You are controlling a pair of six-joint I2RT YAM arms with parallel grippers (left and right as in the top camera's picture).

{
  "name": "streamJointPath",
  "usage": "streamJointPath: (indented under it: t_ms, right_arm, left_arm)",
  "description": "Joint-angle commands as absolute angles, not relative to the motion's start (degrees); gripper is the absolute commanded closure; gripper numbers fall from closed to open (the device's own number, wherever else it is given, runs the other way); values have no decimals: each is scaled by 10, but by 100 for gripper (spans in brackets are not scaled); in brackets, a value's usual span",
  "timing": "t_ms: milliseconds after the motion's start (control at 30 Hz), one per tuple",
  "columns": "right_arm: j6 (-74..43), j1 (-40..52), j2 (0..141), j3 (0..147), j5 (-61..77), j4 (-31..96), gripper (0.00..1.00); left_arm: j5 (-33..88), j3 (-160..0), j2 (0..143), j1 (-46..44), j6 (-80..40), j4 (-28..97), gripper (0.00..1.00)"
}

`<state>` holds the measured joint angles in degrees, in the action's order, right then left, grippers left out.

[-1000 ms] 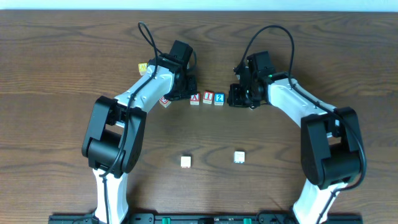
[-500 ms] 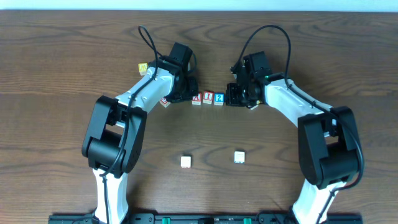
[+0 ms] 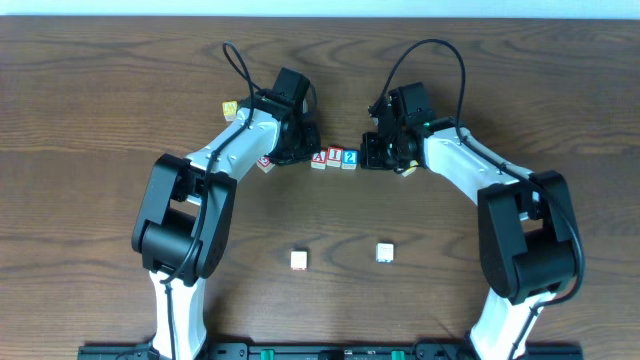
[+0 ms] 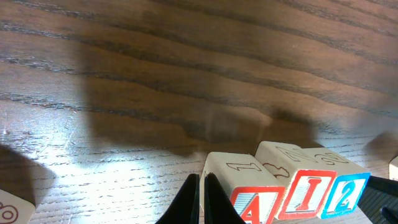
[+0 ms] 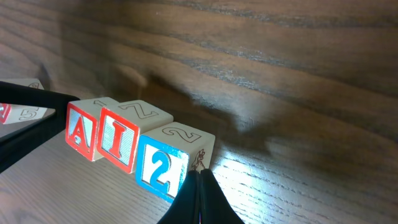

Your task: Spell out Ai2

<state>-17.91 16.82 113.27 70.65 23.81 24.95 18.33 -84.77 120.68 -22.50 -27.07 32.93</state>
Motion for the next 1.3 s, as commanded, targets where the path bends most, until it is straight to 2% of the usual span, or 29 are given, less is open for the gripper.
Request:
streamJointPath:
  t_ms: [0,467,833,1133,1267]
  right_arm:
    - [-189,173,1136,705,245,245,98]
    - [-189,173,1136,705,245,240,98]
    - [-188,165,1136,719,211,245,98]
    - [-181,164,1136,794,178,267,98]
    - [-158,165,1135,863,178,335,98]
  left_arm:
    - [194,-845,1215,-226,-275,329,94]
    - [189,-845,1215,-232,-283,329,94]
    - [139,-845,1215,-218,-283,333,94]
    - [135,-866,1196,-192,-257,327,94]
    - [116,-873,1140,-183,-239,333,94]
